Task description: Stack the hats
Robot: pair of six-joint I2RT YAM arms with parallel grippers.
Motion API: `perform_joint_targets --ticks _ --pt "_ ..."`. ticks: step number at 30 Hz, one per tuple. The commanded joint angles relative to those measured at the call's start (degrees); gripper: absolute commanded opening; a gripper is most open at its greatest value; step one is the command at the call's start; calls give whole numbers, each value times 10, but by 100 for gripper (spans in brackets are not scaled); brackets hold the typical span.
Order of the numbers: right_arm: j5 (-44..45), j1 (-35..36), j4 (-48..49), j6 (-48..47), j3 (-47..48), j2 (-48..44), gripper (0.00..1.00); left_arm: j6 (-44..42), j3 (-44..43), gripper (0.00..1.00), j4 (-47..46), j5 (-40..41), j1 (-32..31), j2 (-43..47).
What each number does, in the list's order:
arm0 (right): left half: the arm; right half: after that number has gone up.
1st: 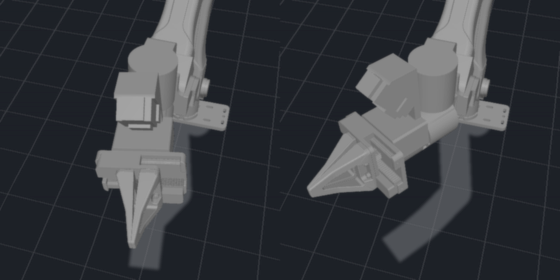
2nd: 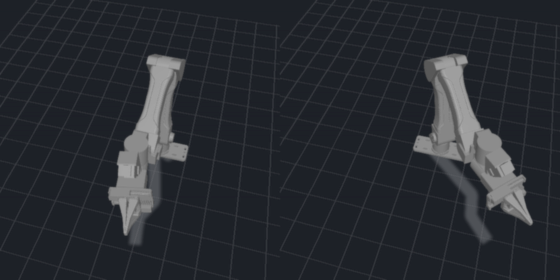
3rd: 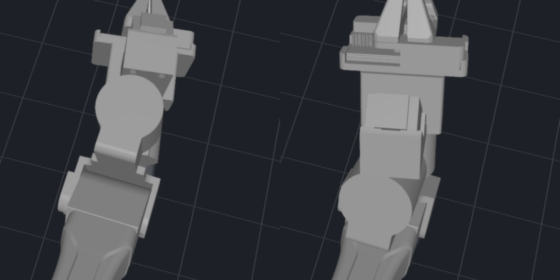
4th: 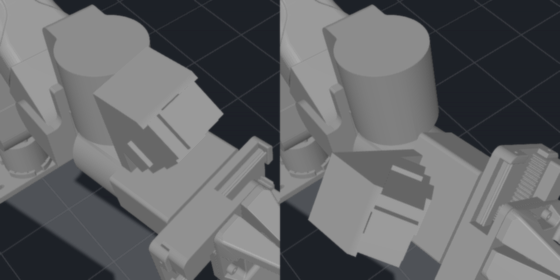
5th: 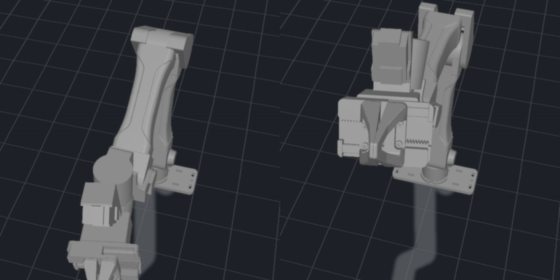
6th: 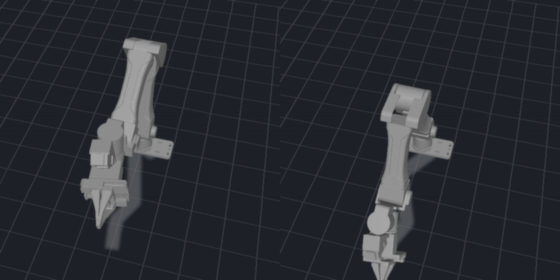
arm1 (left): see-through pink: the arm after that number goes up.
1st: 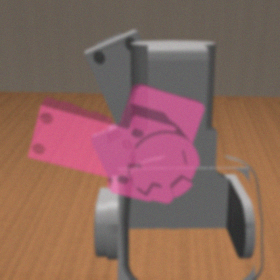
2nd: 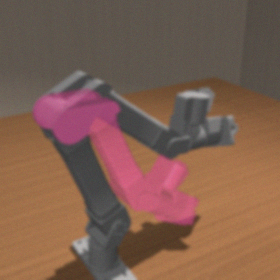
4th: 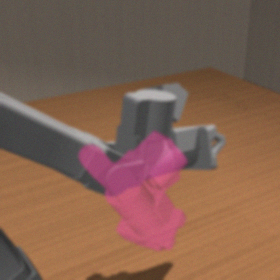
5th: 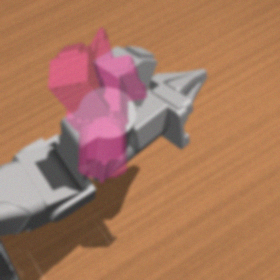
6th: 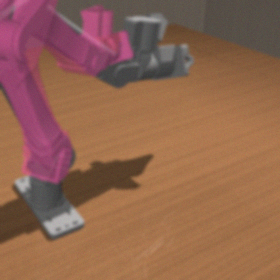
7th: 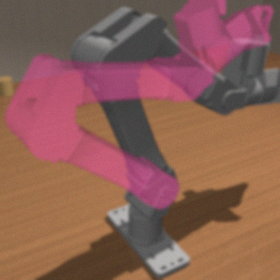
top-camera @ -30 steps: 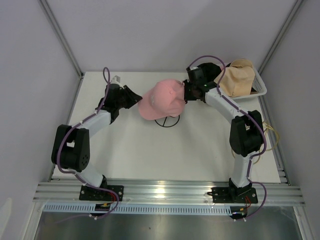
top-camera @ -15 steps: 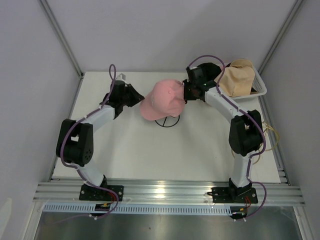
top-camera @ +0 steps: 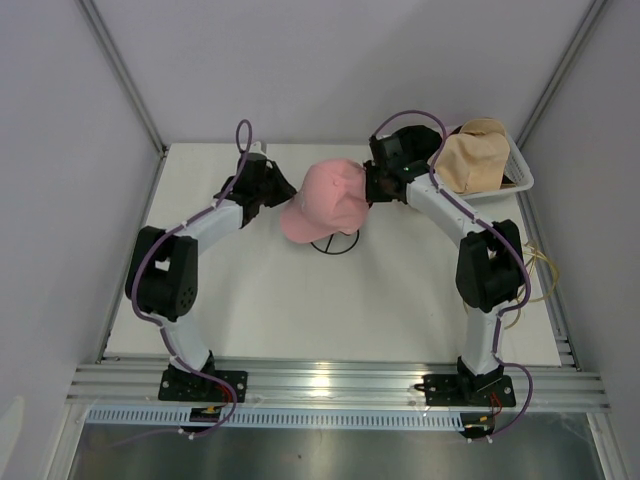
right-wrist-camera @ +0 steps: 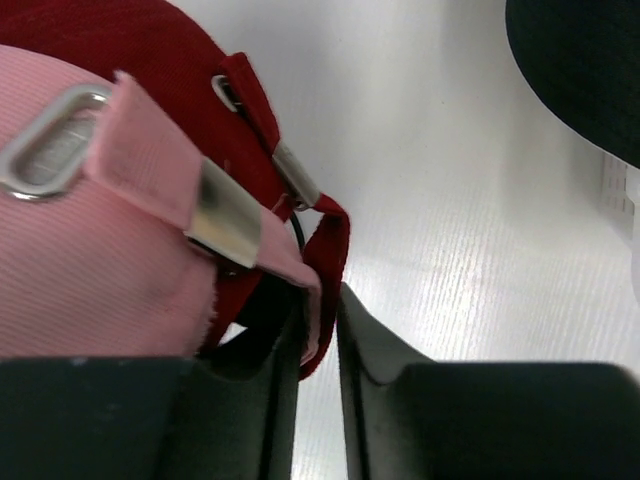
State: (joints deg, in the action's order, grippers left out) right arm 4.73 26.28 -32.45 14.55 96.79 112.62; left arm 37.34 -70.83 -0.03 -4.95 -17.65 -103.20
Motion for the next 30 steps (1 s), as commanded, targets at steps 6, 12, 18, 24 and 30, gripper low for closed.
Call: perform_joint_targets --ticks 6,12,18,24,30 --pt "23 27 -123 -11 5 19 60 -42 18 29 64 10 -22 32" --pt "1 8 -159 -21 104 -17 80 -82 -30 30 112 22 -19 84" --pt "-39 -22 -166 -19 168 -42 93 -100 -48 32 145 32 -5 125" --pt "-63 -39 -150 -3 156 -52 98 -112 -60 34 168 45 2 157" --pt "-175 -79 -80 43 103 -99 99 -134 -91 36 195 71 6 197"
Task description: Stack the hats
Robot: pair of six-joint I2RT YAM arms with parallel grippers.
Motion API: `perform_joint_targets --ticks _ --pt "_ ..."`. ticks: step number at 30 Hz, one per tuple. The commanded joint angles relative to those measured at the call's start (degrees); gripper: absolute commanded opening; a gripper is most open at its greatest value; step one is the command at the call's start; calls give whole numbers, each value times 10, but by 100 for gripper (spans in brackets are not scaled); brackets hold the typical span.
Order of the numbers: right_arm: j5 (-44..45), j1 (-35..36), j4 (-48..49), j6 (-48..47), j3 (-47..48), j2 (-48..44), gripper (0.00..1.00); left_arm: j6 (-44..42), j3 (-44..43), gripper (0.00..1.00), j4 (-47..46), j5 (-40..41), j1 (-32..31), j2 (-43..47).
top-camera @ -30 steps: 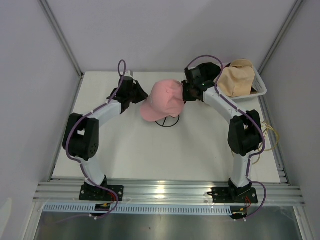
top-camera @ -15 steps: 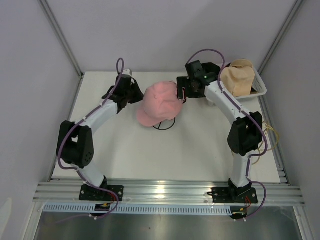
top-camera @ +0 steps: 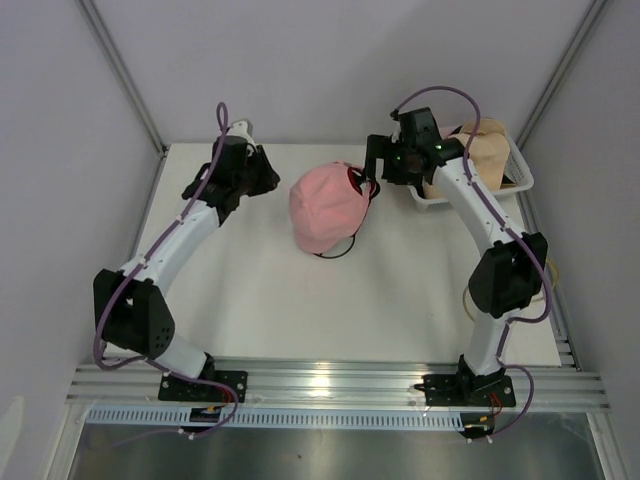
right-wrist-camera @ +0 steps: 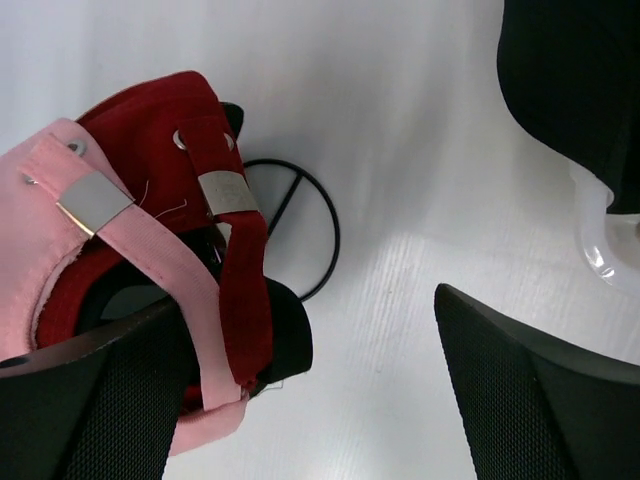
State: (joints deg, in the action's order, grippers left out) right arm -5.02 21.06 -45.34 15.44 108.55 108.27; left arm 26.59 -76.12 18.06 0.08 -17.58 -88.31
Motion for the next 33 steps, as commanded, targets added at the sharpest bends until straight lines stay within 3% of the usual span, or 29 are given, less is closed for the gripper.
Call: perform_joint_targets --ticks 1,10,15,18,21,27,30,33 --pt "-91 -33 80 42 -38 -60 98 -29 -39 37 15 20 5 66" --pt "-129 -47 113 52 -78 -71 91 -49 -36 43 30 4 4 155" --pt "-177 -47 199 48 -136 -118 83 -53 -42 46 29 -75 1 165" --pt "-186 -47 230 46 -164 -115 75 -70 -73 48 49 -90 -20 151" --pt "-172 -47 235 42 -177 -98 60 -80 -93 54 71 -84 -59 126" --pt "-112 -46 254 45 -214 -74 33 -73 -96 56 70 -82 -95 98" --pt "-116 -45 259 53 -220 -58 25 -76 -108 56 72 -76 -117 82" --pt "-112 -39 258 53 -221 -43 23 -94 -147 58 99 -42 -144 57"
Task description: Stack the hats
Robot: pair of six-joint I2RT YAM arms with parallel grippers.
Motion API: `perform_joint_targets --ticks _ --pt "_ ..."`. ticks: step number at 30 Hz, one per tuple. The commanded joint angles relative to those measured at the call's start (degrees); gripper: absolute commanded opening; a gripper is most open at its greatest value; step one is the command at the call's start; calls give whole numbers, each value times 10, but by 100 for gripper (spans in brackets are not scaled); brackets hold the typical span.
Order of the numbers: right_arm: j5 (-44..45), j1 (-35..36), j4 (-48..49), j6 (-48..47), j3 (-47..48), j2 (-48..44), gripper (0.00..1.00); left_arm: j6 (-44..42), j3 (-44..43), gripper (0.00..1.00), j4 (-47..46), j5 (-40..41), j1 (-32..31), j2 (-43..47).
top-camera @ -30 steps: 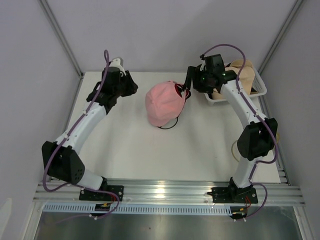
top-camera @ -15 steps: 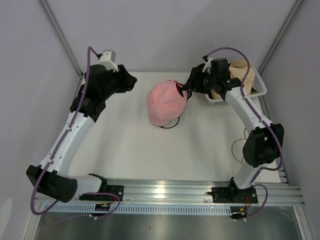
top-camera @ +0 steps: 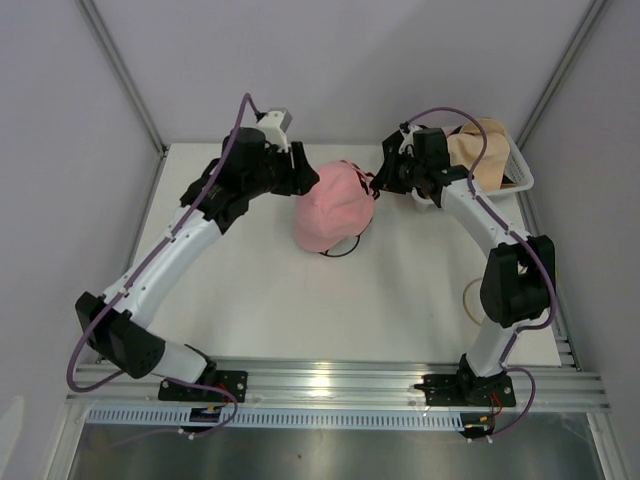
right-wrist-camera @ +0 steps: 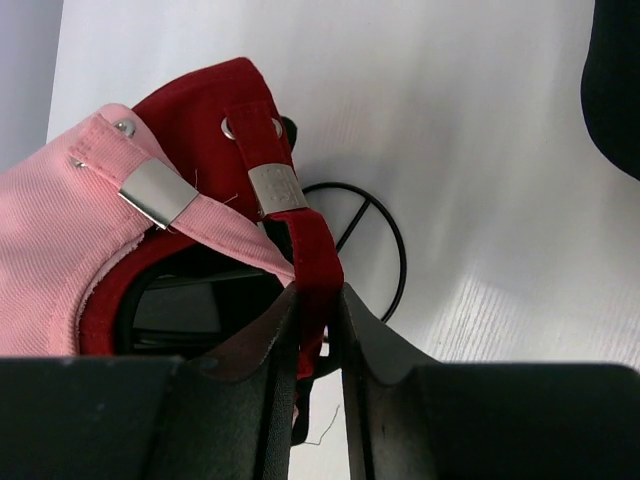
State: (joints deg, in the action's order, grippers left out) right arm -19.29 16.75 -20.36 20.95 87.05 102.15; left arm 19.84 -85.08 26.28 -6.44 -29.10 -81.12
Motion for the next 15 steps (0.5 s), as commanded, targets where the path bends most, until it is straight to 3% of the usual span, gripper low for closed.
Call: perform_joint_targets --ticks 1,6,11,15 --pt "35 6 8 -2 -6 21 23 -33 -65 58 23 34 -35 -23" --pt "60 14 -6 -10 -4 38 23 -59 -106 62 52 100 -67 -64" --pt "57 14 13 -13 -14 29 34 -60 -120 63 59 129 -80 -75" --pt "59 28 0 -28 3 36 72 -50 -96 64 42 150 -80 -55"
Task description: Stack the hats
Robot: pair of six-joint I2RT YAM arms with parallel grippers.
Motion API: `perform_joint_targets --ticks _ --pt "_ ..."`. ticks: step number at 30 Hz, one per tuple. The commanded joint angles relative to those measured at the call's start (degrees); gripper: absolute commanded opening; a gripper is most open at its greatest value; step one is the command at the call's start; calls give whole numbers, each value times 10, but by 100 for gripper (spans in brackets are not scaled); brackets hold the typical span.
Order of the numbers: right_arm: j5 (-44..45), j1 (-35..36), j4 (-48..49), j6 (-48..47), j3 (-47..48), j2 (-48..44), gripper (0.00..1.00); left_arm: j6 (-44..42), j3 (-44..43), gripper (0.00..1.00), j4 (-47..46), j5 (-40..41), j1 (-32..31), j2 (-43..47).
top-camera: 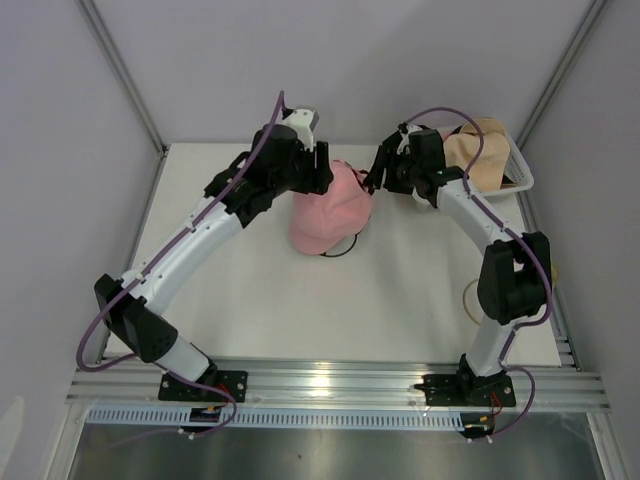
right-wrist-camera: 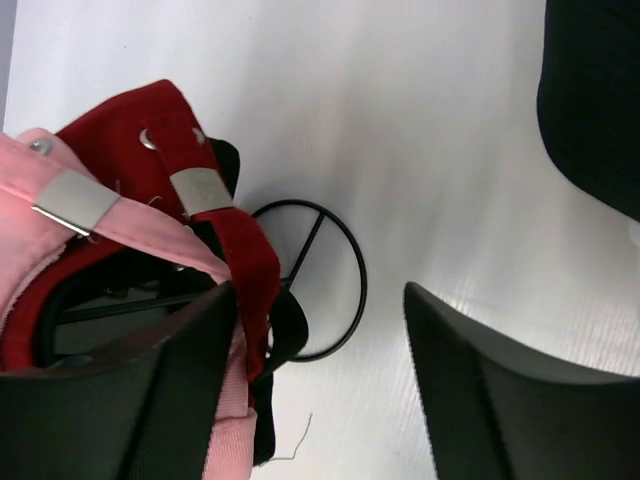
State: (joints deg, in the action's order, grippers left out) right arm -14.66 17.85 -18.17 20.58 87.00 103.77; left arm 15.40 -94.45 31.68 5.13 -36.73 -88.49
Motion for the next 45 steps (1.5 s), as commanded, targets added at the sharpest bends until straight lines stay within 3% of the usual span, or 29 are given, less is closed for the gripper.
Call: perform_joint_targets --ticks 1,10,14,16,19,24,28,33,37,39,45 --pt "20 20 -32 -28 13 21 74 -5 8 64 -15 37 -4 31" --pt "15 21 -80 -43 102 -30 88 -17 23 64 -7 75 -6 56" --pt "-43 2 -76 -25 122 -53 95 -38 20 64 -1 67 -11 66" --pt "-75 -12 -58 -11 113 -68 97 -71 9 65 8 56 -19 60" --pt "-82 -25 -42 0 98 -96 98 -101 0 76 24 58 -27 50" --pt "-65 -26 -37 -3 67 -152 97 -96 10 79 22 39 -27 42" --pt "-154 -11 88 45 -57 -199 95 -57 28 79 3 62 -21 45" --pt "-131 31 130 89 -111 -191 97 11 79 79 -48 3 43 70" --pt "-62 43 177 140 -155 -196 98 33 113 77 -112 -77 81 81" --pt "-29 51 234 160 -186 -200 98 28 106 77 -124 -92 92 66" --pt "59 77 261 197 -210 -187 98 71 88 75 -149 -102 114 4"
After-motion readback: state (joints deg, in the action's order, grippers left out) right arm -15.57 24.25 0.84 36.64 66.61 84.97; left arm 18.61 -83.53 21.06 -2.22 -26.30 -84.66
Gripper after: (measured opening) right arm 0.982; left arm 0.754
